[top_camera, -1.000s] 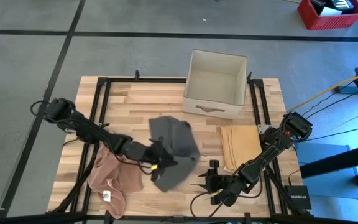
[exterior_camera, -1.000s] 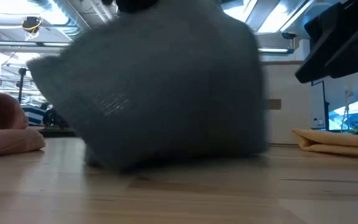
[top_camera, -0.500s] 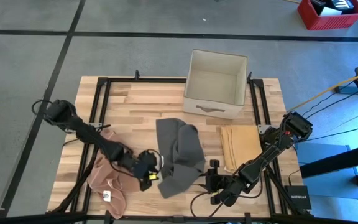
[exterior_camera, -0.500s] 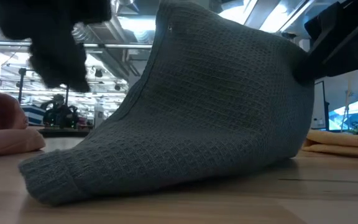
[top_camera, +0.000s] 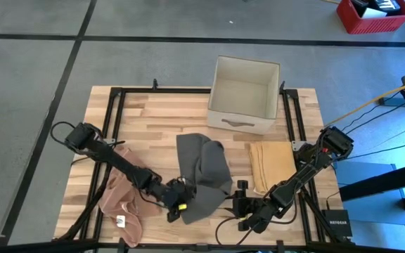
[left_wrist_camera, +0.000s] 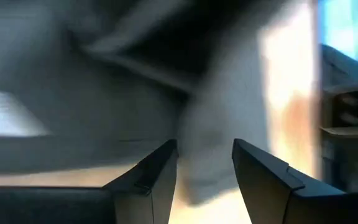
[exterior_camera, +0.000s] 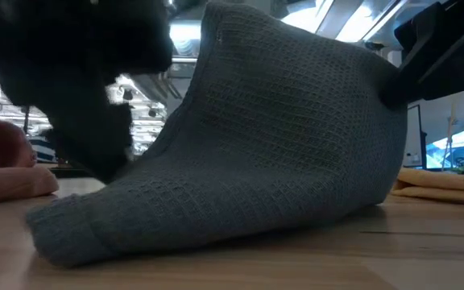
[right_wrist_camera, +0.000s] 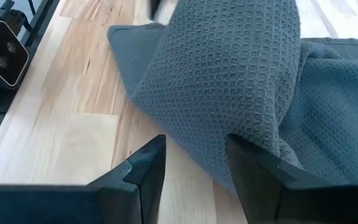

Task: Fold towel
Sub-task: Fold the gray towel

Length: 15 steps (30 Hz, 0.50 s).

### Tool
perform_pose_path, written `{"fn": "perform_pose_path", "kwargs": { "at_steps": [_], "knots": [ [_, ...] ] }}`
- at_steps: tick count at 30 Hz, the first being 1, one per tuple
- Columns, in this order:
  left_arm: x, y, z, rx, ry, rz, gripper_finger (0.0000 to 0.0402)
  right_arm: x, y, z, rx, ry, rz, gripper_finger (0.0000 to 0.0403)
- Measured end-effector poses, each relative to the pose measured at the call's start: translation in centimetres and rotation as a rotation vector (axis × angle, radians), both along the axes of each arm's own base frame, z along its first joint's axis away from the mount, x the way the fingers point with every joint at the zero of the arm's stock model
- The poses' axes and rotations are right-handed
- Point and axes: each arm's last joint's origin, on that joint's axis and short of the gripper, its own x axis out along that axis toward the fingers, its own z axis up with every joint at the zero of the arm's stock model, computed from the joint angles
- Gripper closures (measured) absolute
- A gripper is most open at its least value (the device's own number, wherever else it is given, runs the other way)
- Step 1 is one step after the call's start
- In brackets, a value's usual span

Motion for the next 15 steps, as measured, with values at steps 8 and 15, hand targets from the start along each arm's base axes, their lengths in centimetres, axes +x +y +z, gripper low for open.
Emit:
{"fn": "perform_pose_path", "kwargs": {
  "at_steps": [8, 15],
  "knots": [
    [0.4, 0.2, 0.0, 0.006, -0.039, -0.035, 0.0261, 0.0, 0.0, 0.0, -0.003, 0.001, 0.000, 0.0230],
    [1.2, -0.3, 1.3, 0.013, -0.124, -0.151, 0.0387, -0.1, 0.0, 0.3, -0.007, 0.007, 0.027, 0.0230]
  ]
}}
